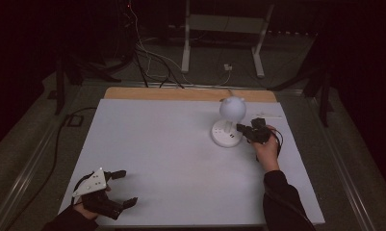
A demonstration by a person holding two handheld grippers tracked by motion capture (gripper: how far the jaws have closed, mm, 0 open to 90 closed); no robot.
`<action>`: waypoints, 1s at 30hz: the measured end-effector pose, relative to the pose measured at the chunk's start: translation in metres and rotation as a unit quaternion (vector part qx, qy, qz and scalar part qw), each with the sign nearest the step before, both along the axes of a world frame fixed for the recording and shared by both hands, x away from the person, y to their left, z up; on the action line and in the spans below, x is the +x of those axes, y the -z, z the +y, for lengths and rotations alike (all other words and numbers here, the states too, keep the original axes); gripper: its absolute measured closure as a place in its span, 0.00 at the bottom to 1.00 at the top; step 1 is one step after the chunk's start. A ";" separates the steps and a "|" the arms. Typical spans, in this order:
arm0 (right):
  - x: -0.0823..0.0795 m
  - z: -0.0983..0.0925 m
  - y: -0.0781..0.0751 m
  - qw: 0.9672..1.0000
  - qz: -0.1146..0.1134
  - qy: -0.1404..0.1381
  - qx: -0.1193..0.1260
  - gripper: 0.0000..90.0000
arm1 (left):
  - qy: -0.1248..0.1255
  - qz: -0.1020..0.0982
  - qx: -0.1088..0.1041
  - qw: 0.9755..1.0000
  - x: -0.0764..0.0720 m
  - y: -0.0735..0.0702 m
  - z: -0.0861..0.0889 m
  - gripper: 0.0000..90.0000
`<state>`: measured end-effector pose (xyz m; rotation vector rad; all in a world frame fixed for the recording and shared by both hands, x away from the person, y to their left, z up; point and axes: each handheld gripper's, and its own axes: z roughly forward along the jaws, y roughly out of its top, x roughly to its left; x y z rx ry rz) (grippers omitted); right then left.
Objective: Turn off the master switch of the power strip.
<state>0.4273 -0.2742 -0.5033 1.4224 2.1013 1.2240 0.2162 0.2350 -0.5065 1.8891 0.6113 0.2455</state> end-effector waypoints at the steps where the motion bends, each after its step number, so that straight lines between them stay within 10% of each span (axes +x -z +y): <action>1: 0.000 0.000 0.001 1.000 -0.002 -0.001 -0.002 1.00 | 0.000 0.000 0.000 1.000 0.000 0.000 0.000 0.00; 30: -0.002 0.005 0.011 0.999 -0.028 -0.002 -0.039 1.00 | 0.003 -0.001 0.004 1.000 0.000 0.000 -0.001 0.00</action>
